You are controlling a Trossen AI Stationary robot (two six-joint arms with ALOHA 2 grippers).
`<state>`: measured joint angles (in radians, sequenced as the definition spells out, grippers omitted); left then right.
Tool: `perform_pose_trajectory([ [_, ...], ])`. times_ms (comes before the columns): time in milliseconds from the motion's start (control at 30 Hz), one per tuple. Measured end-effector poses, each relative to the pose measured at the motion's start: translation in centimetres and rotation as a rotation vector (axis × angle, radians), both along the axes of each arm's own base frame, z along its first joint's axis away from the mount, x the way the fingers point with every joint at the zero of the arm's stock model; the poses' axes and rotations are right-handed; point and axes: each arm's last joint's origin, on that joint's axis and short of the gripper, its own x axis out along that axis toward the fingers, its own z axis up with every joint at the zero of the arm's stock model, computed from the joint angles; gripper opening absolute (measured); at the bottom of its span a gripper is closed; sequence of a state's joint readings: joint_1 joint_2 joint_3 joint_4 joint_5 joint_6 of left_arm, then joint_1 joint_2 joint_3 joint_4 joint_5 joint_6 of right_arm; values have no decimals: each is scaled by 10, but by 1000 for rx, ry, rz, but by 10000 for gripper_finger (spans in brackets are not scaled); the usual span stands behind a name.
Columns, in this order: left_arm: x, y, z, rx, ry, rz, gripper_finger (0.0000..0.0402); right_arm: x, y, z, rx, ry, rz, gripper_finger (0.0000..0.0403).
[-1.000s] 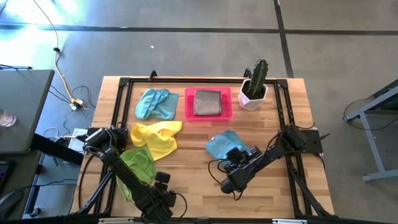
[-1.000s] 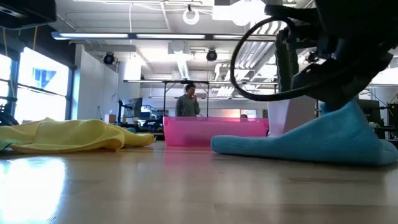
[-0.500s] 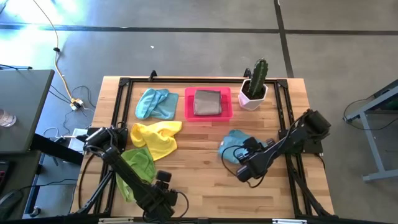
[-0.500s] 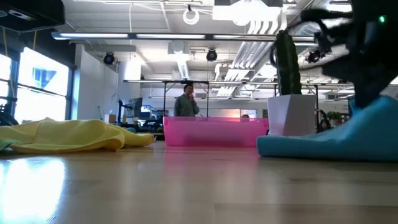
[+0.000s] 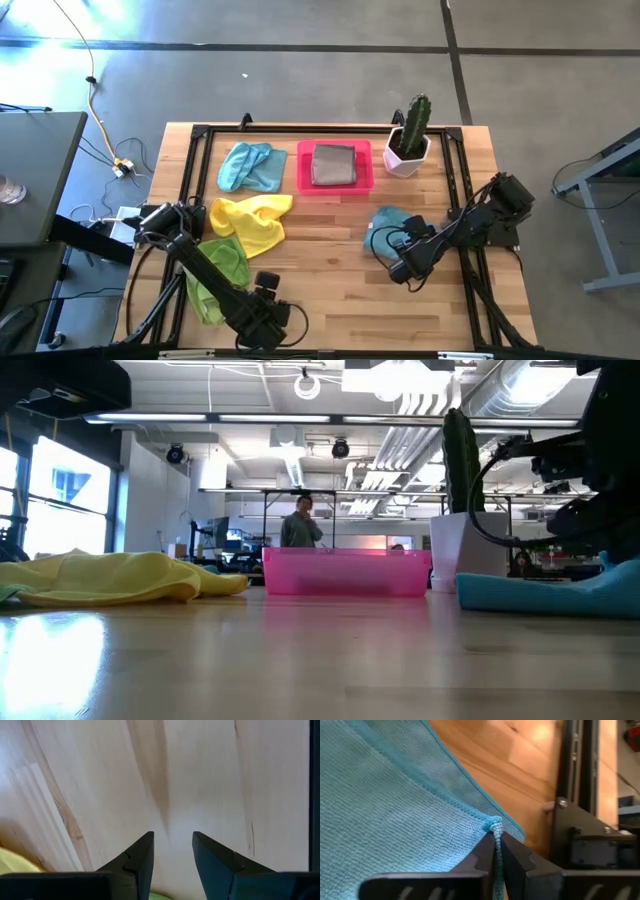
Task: Fold microfiber towels
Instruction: Fold the bottom blue microfiber cloth
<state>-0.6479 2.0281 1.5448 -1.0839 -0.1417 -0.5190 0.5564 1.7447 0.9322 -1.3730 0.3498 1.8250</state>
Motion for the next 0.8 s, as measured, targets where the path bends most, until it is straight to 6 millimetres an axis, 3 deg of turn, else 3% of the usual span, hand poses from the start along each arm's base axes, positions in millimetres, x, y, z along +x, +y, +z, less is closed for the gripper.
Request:
perform_pose_trajectory([
  [233,1,0,0,-5,-8,-6,126,-4,-2,18,-46,136,-19,134],
  [333,1,0,0,-5,-8,-6,126,2,1,25,1,120,-32,163],
  [500,1,0,0,-9,-7,-1,126,35,18,15,204,-142,186,171],
  [633,1,-1,0,-15,-9,-1,126,61,30,12,244,-347,437,172],
  [800,2,-1,0,-21,-11,1,126,69,24,13,169,-355,518,172],
])
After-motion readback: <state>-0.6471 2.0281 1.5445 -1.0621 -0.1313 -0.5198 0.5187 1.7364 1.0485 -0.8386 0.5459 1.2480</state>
